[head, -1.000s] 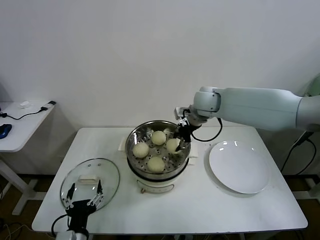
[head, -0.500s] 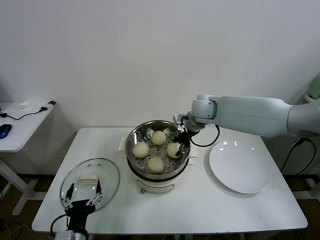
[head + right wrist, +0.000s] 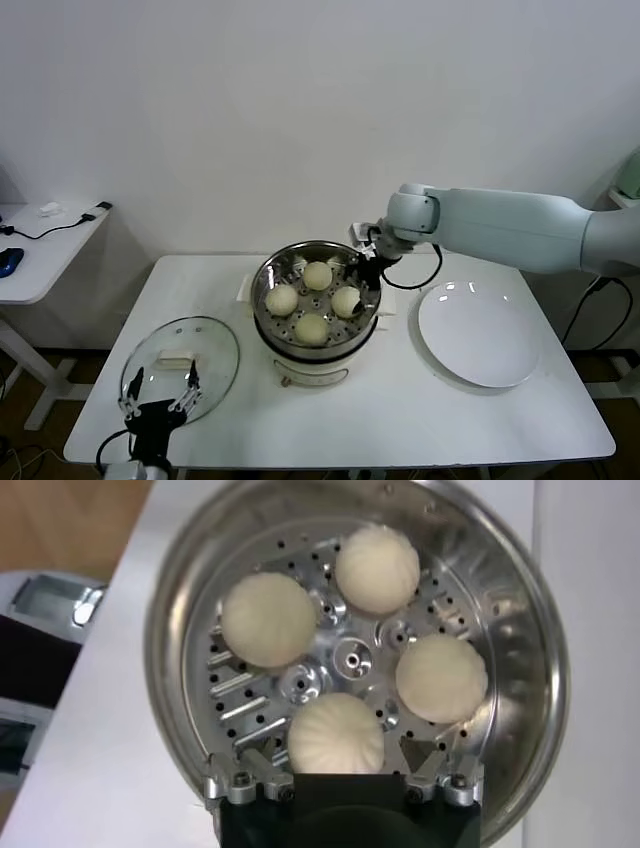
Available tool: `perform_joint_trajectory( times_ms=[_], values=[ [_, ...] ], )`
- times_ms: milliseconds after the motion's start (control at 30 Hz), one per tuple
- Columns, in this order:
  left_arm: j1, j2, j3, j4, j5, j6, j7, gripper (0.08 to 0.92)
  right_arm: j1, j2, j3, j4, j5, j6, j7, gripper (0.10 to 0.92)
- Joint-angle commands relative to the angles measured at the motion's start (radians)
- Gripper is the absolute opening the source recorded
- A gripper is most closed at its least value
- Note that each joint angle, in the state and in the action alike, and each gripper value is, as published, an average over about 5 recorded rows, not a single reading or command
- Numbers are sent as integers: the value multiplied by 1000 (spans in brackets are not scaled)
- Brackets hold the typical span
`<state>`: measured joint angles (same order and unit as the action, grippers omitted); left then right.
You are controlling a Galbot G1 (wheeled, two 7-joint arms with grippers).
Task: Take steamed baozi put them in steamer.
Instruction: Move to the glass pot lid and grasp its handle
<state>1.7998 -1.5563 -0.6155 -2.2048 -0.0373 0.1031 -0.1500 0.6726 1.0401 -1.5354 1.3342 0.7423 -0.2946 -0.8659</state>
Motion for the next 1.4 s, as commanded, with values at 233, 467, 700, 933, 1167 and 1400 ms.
perform_joint_trajectory(
  times_ms=[233,467,700,933,1167,1400],
  values=[
    [1,2,-6,-8,-39,33,-9,823,-274,-285,498,43,84,167,367,823],
    [-10,13,-23,-5,-68,54,-32,823,-684,-419,938,110,-92,220,734,823],
    [-30,39,-28,0,-92,77,-40,823,-1245,-443,1556,215,-123,214,880,823],
    [-60,64,-38,37,-20,51,-28,823,-1756,-343,2049,252,-165,300,841,823],
    [-91,89,-57,108,133,-34,-34,823,-2034,-181,2240,296,-164,394,812,823],
    [-99,104,-64,194,417,-131,-160,823,-2207,-33,2239,298,-177,501,799,823]
  ],
)
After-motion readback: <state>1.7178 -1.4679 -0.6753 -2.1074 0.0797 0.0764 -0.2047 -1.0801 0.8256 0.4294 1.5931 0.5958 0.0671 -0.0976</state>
